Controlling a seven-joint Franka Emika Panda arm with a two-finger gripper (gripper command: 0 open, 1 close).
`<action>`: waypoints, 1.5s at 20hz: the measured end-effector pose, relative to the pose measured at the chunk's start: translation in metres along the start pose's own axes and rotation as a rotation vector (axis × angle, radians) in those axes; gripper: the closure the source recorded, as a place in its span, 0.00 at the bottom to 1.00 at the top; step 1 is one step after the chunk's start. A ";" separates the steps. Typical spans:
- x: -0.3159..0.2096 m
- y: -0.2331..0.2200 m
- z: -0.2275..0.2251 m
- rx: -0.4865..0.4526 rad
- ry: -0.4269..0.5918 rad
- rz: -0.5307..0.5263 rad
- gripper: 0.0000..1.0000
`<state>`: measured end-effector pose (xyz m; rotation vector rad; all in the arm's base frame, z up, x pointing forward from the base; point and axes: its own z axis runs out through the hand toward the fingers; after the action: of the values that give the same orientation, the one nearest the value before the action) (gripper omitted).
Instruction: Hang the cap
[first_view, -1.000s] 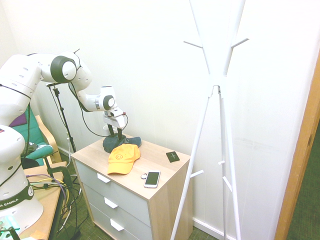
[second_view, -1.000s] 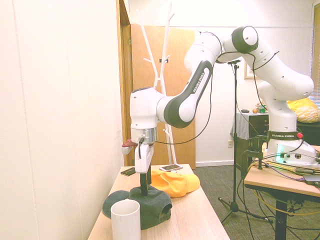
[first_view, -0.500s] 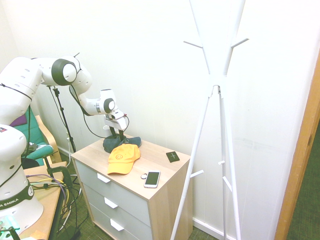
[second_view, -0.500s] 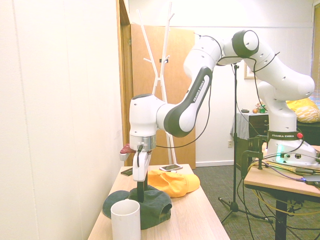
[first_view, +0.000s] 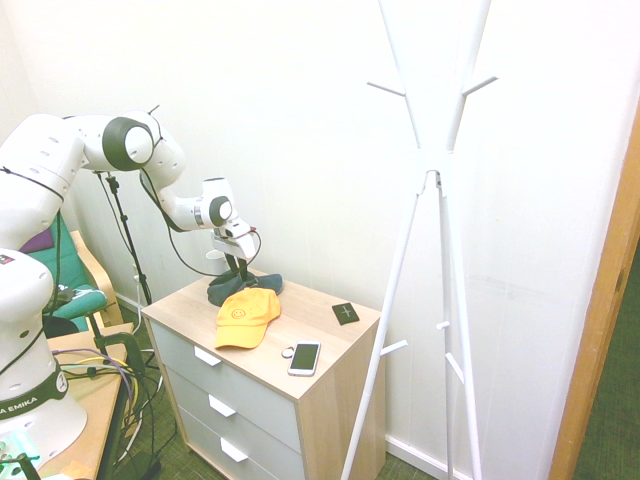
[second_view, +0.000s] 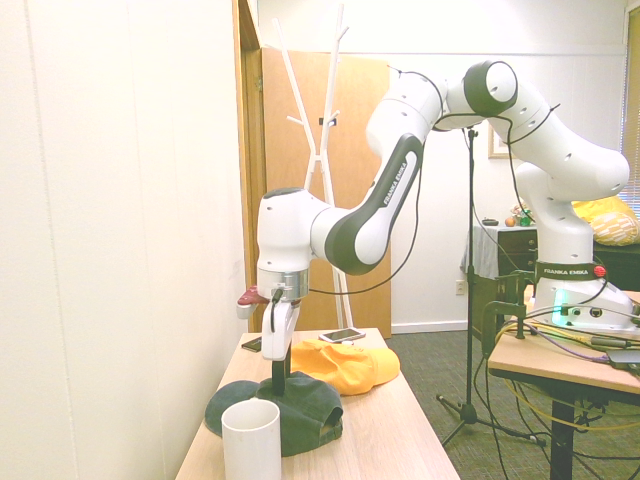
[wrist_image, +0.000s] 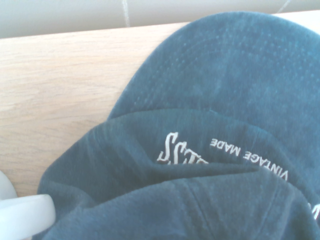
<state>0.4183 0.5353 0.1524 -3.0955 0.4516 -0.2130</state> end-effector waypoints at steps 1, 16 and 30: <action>0.000 0.000 -0.001 0.001 0.001 0.001 1.00; 0.022 0.005 -0.021 -0.017 0.030 0.035 1.00; 0.137 0.076 -0.166 -0.005 0.188 0.186 1.00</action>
<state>0.5048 0.4258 0.3331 -3.0255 0.7406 -0.5030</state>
